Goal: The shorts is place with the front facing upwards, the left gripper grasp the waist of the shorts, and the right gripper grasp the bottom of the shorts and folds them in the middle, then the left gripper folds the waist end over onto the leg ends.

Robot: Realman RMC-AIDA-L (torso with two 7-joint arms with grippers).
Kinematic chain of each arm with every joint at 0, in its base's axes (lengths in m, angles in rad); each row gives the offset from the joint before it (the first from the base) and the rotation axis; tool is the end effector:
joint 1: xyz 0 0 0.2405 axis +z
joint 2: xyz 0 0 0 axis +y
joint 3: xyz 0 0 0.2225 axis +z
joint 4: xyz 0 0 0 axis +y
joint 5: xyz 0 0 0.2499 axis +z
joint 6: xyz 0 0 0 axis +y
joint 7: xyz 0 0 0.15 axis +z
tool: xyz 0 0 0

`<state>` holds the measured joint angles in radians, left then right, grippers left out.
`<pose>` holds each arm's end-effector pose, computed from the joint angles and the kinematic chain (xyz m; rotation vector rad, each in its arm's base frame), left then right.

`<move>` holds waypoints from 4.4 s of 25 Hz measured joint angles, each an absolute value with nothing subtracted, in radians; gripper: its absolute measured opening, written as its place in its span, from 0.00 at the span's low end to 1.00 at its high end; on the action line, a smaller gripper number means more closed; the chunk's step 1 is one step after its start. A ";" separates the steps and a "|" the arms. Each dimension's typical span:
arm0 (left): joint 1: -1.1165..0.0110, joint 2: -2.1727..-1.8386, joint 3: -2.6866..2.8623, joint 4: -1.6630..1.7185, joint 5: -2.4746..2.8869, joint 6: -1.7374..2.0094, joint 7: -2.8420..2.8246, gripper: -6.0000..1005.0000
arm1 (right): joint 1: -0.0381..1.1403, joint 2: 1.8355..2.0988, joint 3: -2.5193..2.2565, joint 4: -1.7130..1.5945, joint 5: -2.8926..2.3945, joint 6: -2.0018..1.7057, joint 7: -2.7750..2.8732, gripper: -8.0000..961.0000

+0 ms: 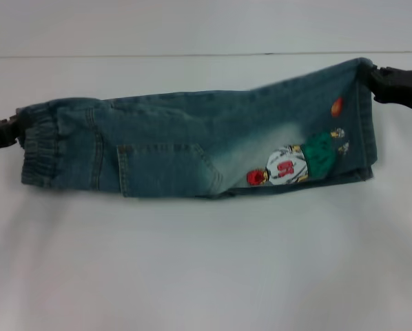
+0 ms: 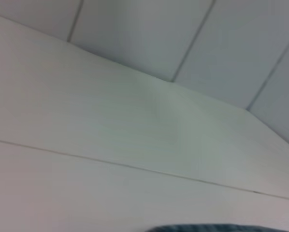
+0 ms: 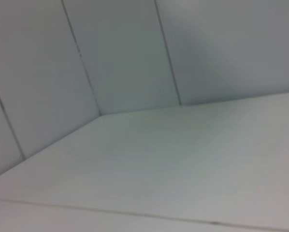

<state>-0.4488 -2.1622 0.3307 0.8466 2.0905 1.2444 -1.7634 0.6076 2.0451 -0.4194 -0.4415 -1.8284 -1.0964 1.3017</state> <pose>-0.3419 0.3577 0.0822 -1.9560 -1.2091 -0.6986 0.3080 0.4099 0.0396 -2.0779 0.8717 0.7324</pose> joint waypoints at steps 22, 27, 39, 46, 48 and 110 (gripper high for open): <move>-0.526 -2.162 0.456 0.737 2.060 0.910 -1.731 0.02 | 0.765 2.086 -0.427 -0.314 -1.741 -0.734 1.037 0.04; -0.535 -2.161 0.473 0.724 2.060 0.857 -1.738 0.04 | 0.771 2.090 -0.418 -0.301 -1.741 -0.699 1.037 0.04; -0.552 -2.145 0.558 0.701 2.069 0.824 -1.752 0.13 | 0.784 2.087 -0.429 -0.280 -1.743 -0.621 1.086 0.19; -0.555 -2.139 0.558 0.701 2.069 0.795 -1.763 0.27 | 0.784 2.084 -0.461 -0.283 -1.746 -0.622 1.123 0.36; -0.554 -2.133 0.557 0.700 2.069 0.789 -1.778 0.32 | 0.783 2.085 -0.463 -0.283 -1.744 -0.623 1.122 0.43; -0.397 -2.048 0.640 0.727 2.154 1.158 -1.872 0.48 | 0.566 1.990 -0.713 -0.674 -2.003 -1.647 1.607 0.79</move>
<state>-0.3971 -2.0481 0.6400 0.7271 2.1536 1.1582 -1.8716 0.5658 1.9903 -0.7132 -0.6740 -2.0029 -1.6471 1.6074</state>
